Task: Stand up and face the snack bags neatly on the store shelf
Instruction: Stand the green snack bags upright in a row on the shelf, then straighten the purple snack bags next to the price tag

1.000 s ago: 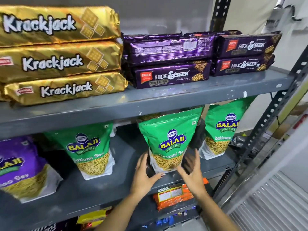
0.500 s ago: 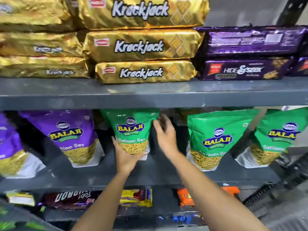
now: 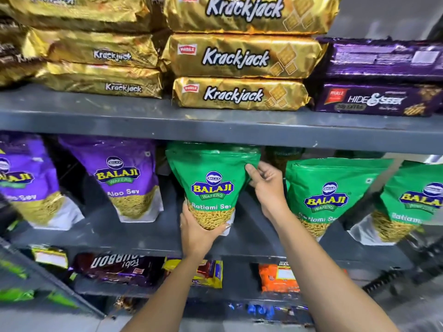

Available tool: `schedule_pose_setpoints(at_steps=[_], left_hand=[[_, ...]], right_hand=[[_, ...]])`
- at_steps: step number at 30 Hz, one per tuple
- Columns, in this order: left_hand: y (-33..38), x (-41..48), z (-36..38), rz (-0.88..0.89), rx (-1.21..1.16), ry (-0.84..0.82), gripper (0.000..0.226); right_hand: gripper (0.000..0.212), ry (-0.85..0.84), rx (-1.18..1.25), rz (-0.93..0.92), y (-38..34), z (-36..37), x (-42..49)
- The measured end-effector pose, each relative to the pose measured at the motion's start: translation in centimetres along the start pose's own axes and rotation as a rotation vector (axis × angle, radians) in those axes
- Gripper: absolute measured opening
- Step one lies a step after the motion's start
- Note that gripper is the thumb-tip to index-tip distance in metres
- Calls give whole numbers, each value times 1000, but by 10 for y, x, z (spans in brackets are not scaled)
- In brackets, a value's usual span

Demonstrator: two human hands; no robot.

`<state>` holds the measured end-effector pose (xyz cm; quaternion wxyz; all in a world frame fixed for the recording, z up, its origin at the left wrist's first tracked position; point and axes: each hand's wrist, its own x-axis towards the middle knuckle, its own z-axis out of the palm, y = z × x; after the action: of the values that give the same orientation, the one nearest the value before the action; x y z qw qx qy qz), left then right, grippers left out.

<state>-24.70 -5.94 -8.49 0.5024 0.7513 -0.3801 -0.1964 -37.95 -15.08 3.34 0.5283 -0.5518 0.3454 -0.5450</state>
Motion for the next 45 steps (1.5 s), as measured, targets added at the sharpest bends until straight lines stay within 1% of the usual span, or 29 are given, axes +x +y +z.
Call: schedule_pose_setpoints(at_steps=[5,10,16,17,20,22,23,25,27,29,30,32,33,35,36,37,38,40,42,45], left_hand=[[5,-15,4,4,37,-2,132],[5,-22,4,1,65,-4,132],[2,-27,5,7,-84,1,137],[2,-27,5,19,-95,-8,140],[-6,-31,-2,28,-90,-16,146],[-20,-33,-20,20,-92,69,141],[-26,-32,-34,10,-95,127,139],[-39,-20,-67,-44,-91,250,135],[-52,6,-104,-94,-73,290,138],[-68,40,-134,-130,-93,235,150],[-73,57,-147,-128,-107,178,157],[-72,83,-167,-111,-123,36,163],[-70,92,-169,-88,-130,-23,160],[-73,110,-176,-25,-161,-115,148],[-78,117,-179,15,-158,-134,144],[-84,124,-181,39,-141,-147,140],[-90,128,-183,38,-124,-156,137],[-99,132,-191,7,-82,-186,130],[-95,127,-199,16,-36,-181,126],[-94,119,-205,40,-17,-175,126]], right_hand=[[22,29,-3,-25,-7,-12,-13],[20,15,16,-34,-7,-16,-21],[16,40,9,1,-8,-13,-25],[19,64,9,6,-7,-11,-27],[38,187,21,11,9,-4,-52],[41,265,-39,-73,34,1,-93],[39,258,-123,-130,48,4,-116],[34,158,-300,-206,69,15,-149],[32,34,-383,-239,73,43,-151],[27,-107,-410,-291,60,85,-134],[26,-165,-430,-318,51,110,-122],[38,-224,-458,-310,35,160,-98],[49,-219,-455,-273,34,178,-84],[66,-144,-424,-142,38,212,-60],[68,-98,-397,-55,40,223,-50],[62,-62,-356,21,45,230,-41],[48,-34,-321,73,48,233,-34],[22,5,-284,110,54,237,-28],[12,22,-250,108,56,238,-31],[9,9,-208,97,57,240,-39]])
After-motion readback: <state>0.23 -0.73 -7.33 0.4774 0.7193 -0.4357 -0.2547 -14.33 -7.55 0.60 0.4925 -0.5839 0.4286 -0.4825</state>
